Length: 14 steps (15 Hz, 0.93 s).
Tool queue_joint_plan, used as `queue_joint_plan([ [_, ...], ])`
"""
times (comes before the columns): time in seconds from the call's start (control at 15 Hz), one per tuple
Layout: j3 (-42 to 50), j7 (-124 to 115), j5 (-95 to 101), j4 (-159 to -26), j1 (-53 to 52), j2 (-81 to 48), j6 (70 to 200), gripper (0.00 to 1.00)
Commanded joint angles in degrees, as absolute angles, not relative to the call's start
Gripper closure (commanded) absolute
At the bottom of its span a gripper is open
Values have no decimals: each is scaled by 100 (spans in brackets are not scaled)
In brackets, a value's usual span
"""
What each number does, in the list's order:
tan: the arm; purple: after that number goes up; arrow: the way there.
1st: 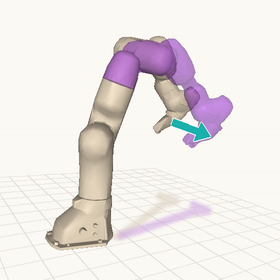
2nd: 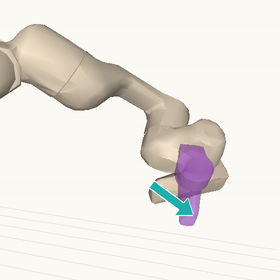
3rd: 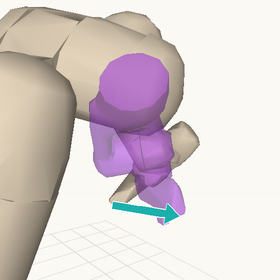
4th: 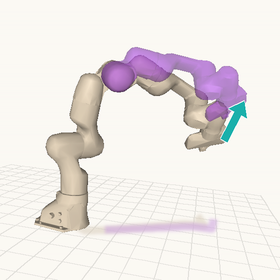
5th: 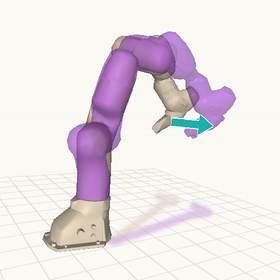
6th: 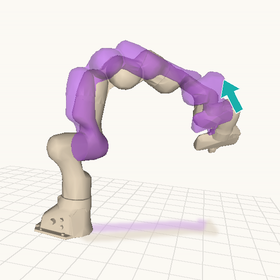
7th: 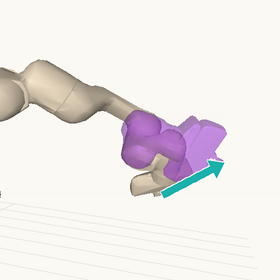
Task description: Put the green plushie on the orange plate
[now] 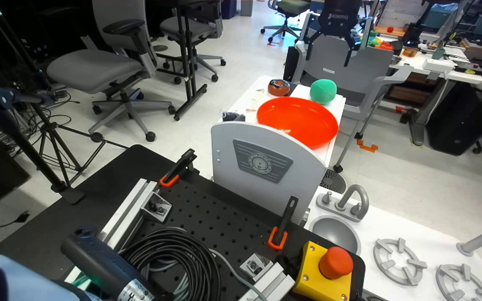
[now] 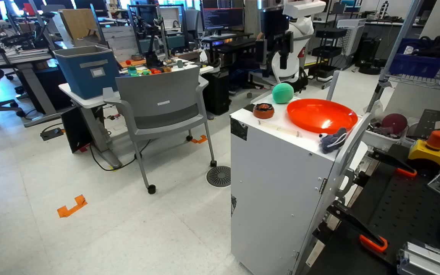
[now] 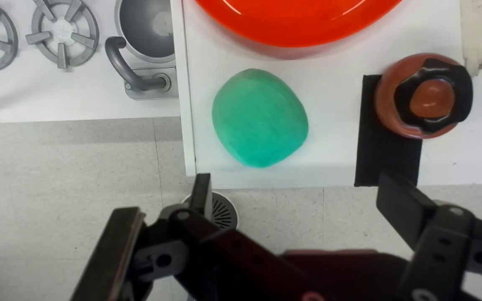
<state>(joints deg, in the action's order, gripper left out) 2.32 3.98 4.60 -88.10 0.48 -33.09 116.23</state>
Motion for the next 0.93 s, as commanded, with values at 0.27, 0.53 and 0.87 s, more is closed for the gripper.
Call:
queue_joint_plan([
  [0.27,145,463,307,-9205,208,-3104,11898,0],
  [0.53,138,517,159,-9323,349,-3063,12038,0],
  [0.87,156,529,152,-9446,407,-3077,12152,0],
])
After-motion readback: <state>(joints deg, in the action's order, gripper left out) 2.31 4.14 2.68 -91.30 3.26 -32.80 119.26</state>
